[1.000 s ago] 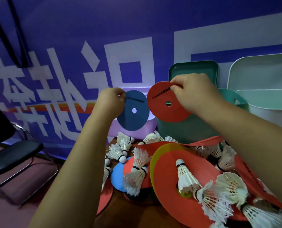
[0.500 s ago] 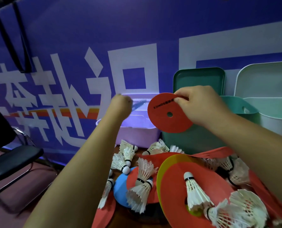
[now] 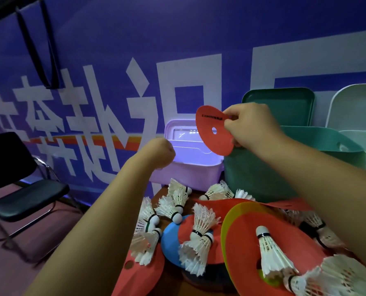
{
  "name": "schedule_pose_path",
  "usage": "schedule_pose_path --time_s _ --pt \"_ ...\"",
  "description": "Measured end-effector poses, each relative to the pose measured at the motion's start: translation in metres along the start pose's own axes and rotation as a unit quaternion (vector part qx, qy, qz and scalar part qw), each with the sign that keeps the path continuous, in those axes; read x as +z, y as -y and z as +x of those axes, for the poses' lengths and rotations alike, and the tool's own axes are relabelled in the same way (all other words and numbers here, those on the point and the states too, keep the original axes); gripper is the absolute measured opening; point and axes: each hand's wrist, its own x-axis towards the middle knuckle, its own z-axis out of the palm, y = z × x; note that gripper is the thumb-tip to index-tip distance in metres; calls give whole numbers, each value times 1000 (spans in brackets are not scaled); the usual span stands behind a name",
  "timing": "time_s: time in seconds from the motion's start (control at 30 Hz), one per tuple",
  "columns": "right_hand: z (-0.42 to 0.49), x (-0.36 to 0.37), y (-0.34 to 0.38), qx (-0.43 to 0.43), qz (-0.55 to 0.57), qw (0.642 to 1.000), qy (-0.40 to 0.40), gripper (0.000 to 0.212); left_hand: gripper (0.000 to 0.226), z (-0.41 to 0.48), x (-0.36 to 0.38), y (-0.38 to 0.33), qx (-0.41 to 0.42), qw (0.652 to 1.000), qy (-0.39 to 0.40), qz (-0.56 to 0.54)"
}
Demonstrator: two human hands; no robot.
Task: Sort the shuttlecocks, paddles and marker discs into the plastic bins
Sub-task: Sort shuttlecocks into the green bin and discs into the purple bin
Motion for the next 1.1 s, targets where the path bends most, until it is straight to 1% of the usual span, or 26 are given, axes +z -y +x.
schedule_pose_path --time_s 0.1,0.2,0.23,0.27,0.33,0.37,0.4,0.47,0.6,0.77,0.87,0.93,1.03,1.1 --pt "13 20 8 9 39 999 8 35 27 -17 -13 6 9 1000 0 -11" --pt "25 43 16 -14 27 999 8 28 25 -33 -25 13 25 1000 13 9" --pt "27 51 17 -21 -8 999 33 29 25 -38 -27 17 22 999 22 14" --pt "29 61 17 -25 -57 995 72 37 26 -44 -29 22 19 999 28 21" --pt "25 80 13 -34 -147 975 163 50 25 -55 -33 31 14 998 45 38" --pt "21 87 11 -46 -175 964 194 48 24 -61 -33 36 8 997 57 48" --pt "16 94 9 -61 -198 954 215 42 24 -66 -33 42 1 996 71 53" --pt "3 101 8 -88 -223 940 243 32 24 -77 -29 54 -15 993 102 49" --pt "-20 103 16 -134 -215 919 301 30 39 -91 -15 72 -65 985 150 52" --pt "-43 108 38 -175 -162 904 354 28 57 -112 -7 89 -127 979 149 48" --pt "-55 117 57 -196 -132 891 387 34 56 -131 -7 94 -162 974 149 63" --pt "-62 129 68 -201 -127 881 410 41 53 -141 -6 100 -171 972 149 67" --pt "-73 151 79 -214 -156 855 446 57 51 -151 -5 105 -165 974 145 53" --pt "-79 163 84 -219 -187 838 463 66 50 -156 -2 106 -157 980 118 31"
